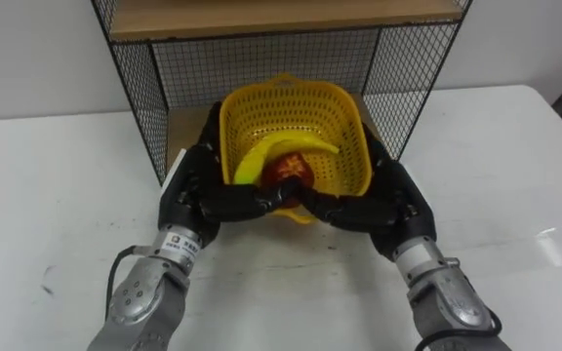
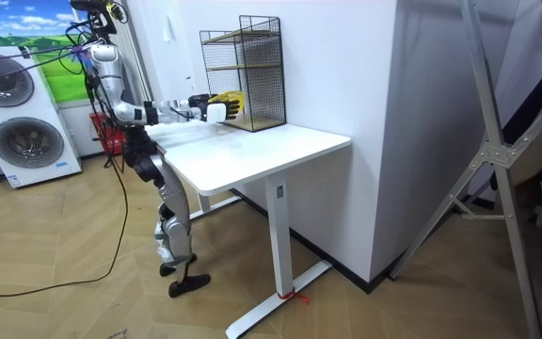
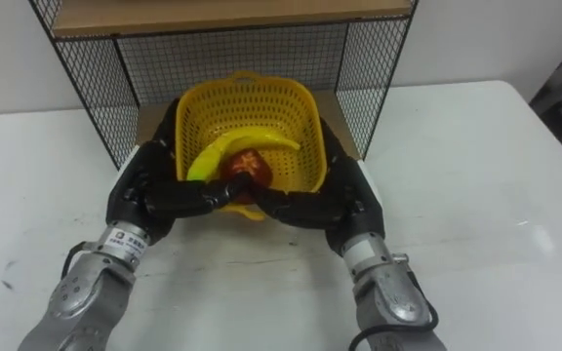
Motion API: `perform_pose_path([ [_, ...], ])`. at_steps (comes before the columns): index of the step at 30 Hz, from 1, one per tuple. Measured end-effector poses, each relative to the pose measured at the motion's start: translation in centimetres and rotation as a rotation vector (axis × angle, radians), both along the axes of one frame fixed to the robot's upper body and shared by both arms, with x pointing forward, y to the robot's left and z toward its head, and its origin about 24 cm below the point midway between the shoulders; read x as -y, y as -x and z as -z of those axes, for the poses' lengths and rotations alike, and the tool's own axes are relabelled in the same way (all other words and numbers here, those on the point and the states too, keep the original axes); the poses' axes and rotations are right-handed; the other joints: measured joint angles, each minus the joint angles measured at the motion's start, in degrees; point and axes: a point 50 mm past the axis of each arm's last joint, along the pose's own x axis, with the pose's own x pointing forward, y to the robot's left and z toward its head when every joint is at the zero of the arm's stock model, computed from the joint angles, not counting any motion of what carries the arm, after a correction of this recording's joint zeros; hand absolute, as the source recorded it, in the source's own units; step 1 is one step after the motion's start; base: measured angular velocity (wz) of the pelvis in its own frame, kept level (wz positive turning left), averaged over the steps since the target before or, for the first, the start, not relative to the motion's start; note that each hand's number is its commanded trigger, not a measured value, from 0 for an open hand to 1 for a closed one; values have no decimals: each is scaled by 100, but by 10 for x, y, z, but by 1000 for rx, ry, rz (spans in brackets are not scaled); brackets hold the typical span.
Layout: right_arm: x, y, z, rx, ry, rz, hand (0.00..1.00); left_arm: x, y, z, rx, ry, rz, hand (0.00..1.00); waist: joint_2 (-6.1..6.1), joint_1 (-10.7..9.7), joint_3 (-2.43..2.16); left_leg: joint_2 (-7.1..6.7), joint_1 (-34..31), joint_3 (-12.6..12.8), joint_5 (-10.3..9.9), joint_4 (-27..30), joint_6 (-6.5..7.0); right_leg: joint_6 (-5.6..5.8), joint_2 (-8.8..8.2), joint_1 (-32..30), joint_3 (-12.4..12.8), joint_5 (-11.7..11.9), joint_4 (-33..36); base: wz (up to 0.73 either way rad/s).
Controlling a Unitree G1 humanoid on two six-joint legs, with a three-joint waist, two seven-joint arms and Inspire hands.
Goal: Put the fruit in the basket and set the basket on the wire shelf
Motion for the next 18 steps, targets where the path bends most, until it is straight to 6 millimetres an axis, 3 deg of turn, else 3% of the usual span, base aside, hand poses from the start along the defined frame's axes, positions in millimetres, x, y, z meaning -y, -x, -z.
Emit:
perform_pose_path([
  [3,0,-1,0,-2,-28,9,0,0,-4,-5,19,-7,3,0,-20,10,14,1,121,1,62,-145,-20,-16,11,107,-19,53,-128,0],
  [7,-3,-15,5,-37,-53,21,0,-1,-10,-8,33,-40,1,0,-128,5,91,53,150,0,80,-186,-52,-65,58,177,-105,119,-245,0],
  [18,-7,-52,-14,-23,-45,89,0,9,-50,-7,-29,-59,-13,0,-81,151,121,90,277,12,156,-331,-82,-82,112,418,-157,324,-659,-1],
])
